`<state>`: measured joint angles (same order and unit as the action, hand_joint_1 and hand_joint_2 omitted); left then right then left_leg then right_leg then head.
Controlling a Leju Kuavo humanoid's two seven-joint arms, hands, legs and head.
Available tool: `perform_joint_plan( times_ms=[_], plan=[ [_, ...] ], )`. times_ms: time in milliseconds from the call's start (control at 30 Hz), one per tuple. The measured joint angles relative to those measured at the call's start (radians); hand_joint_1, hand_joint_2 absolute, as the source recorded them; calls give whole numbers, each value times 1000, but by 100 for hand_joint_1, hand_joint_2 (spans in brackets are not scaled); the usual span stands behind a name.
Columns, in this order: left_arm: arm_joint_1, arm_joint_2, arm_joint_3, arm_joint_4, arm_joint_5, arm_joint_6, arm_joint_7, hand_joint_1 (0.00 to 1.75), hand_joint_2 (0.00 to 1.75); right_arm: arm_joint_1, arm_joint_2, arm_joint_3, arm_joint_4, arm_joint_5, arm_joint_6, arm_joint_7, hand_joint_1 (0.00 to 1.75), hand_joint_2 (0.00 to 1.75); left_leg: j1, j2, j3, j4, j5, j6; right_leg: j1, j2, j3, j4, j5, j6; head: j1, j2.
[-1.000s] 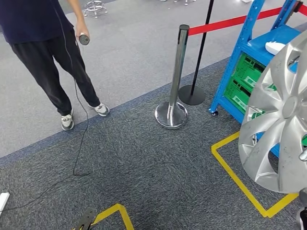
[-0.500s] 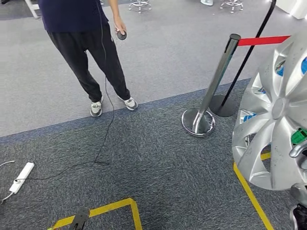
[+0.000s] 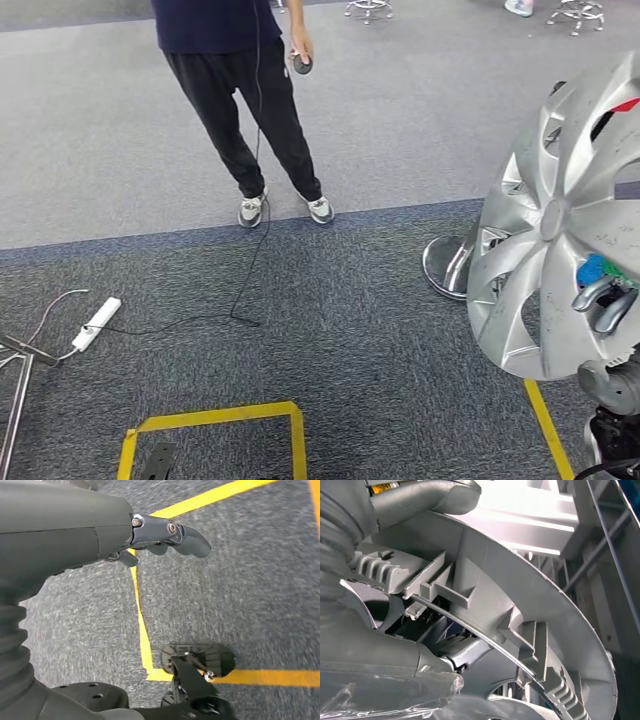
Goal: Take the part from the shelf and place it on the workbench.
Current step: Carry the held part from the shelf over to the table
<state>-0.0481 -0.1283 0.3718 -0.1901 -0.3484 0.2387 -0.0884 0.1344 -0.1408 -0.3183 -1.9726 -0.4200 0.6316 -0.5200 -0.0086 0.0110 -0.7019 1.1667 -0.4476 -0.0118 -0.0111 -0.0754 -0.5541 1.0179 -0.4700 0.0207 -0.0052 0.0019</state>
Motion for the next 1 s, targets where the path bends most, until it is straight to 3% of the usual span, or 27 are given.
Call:
perform_joint_plan(
  times_ms=[67,100,167,200,267,333,400,433,500,567,633,700,767,833,900,933,967,1000],
  plan=[
    [-2,1,5,0,-7,3,-1,0,175,3,0,5,1,10,-2,-14,175,175,-7,48,65,-121,37,7,7,-22,4,3,-7,8,1,0],
    [-3,1,6,0,-11,4,-4,0,175,4,0,7,1,12,-3,-20,175,175,-11,64,80,-152,41,12,10,-33,6,3,-10,13,2,0],
    [-3,2,8,0,-14,0,-12,0,175,6,0,9,1,12,-5,-26,175,175,-13,49,82,-162,39,24,12,-56,12,0,-14,22,4,0],
    [-2,4,9,0,-15,-7,-15,0,175,6,0,11,1,13,-6,-27,175,175,-12,36,82,-165,40,29,11,-53,14,1,-18,27,4,0],
    [-4,7,11,0,-15,-32,-20,0,175,6,0,13,2,12,-6,-29,175,175,-6,10,85,-169,43,40,6,0,-7,52,-52,36,8,0],
    [-8,9,12,0,-16,-56,-26,0,175,7,0,15,4,13,-6,-32,175,175,-3,-17,85,-170,44,46,3,60,-70,180,-113,41,13,0],
    [-10,10,12,0,-17,-65,-36,0,175,8,1,17,9,17,-7,-35,175,175,-4,-46,85,-170,45,49,3,71,-129,285,-141,41,15,0],
    [-10,10,13,0,-17,-65,-44,0,175,9,1,19,11,19,-8,-36,175,175,-4,-61,86,-169,45,49,2,72,-136,286,-126,40,16,0],
    [-11,11,13,0,-21,-57,-64,0,175,10,1,22,12,21,-12,-39,175,175,-2,-92,88,-169,47,47,0,87,-96,182,-55,37,16,0],
    [-12,12,12,0,-44,-32,-87,0,175,15,2,23,10,21,-17,-41,175,175,-2,-120,86,-166,49,40,-7,134,-37,55,-5,36,15,0],
    [-13,12,4,0,-84,-3,-111,0,175,26,2,24,6,21,-22,-43,175,175,0,-144,77,-165,55,28,-8,157,-14,10,0,34,14,0],
    [-9,13,-10,0,-116,11,-130,0,175,38,4,24,2,21,-24,-43,175,175,4,-158,70,-166,60,15,-6,135,-12,6,4,24,14,0],
    [-8,14,-20,0,-127,-4,-132,0,175,44,5,24,-3,21,-22,-45,175,175,0,-113,52,-133,34,5,-6,111,-10,0,9,12,9,0],
    [-11,14,-23,0,-122,-48,-109,0,175,45,6,24,-6,21,-16,-47,175,175,-1,-46,1,-19,-31,-3,-4,84,-9,-2,10,3,4,0],
    [-12,14,-25,0,-113,-78,-76,0,175,40,7,25,-3,25,-9,-46,175,175,3,-26,-55,102,-76,-9,-2,55,-10,-2,8,0,4,0],
    [-11,16,-25,0,-111,-79,-66,0,175,36,8,26,-1,28,-7,-46,175,175,4,-24,-62,121,-74,-11,-1,42,-9,-2,8,0,3,0],
    [-10,17,-25,0,-110,-76,-61,0,175,33,8,27,1,29,-7,-45,175,175,5,-22,-49,99,-54,-12,-1,28,-8,-2,7,0,3,0],
    [-10,19,-25,0,-111,-69,-61,0,175,30,9,27,3,30,-8,-45,175,175,5,-13,-18,43,-24,-11,-1,15,-6,-2,6,1,3,0]
  ],
)
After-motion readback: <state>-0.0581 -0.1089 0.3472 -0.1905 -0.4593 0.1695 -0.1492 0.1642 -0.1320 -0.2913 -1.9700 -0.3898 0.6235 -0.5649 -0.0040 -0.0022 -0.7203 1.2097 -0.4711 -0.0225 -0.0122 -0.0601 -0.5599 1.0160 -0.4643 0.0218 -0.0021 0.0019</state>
